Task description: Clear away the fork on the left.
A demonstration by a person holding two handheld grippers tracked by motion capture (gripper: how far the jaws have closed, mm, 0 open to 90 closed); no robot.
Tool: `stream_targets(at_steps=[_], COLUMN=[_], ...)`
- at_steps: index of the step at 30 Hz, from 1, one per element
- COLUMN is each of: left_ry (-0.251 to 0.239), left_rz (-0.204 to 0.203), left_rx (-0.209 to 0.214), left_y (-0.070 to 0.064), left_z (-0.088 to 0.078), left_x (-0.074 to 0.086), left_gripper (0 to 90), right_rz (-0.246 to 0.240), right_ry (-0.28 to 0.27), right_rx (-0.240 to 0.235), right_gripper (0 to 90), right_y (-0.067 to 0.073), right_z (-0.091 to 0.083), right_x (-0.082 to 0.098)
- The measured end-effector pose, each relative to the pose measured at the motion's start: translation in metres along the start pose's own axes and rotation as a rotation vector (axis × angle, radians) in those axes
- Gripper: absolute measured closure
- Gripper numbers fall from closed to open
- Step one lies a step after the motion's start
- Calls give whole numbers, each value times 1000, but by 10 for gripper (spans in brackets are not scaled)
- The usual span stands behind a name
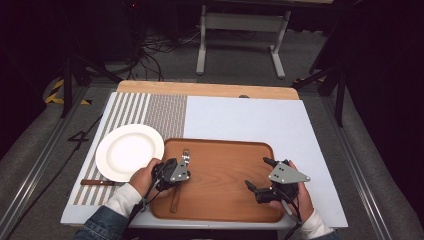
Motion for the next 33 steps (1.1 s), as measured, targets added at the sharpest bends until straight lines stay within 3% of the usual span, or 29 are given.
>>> stream_targets(at_steps=[13, 22, 33], left_ry=[24, 35, 9], left_rz=[-42, -54, -56], left_rx=[-9, -19, -27], left_y=[2, 3, 6], left_z=[-20, -26, -28], left_x=[29, 38, 39], left_gripper=[893, 889, 862], right_rz=[-11, -13, -1], right_ry=[19, 24, 6], right_rx=[-2, -2, 10], right_gripper=[74, 74, 73], right_y=[1, 2, -1], right_z=[2, 3, 0], right_x=[1, 1, 0])
Point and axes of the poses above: each handheld gripper's, and its own axes: z roughly forward along the jaws, x roughly out of its underside, y roughly to its left, the point moved 4 cm from there along z, roughly forward along the jaws, and after that the axes turned 1 degree about x, right-handed, at the moved point
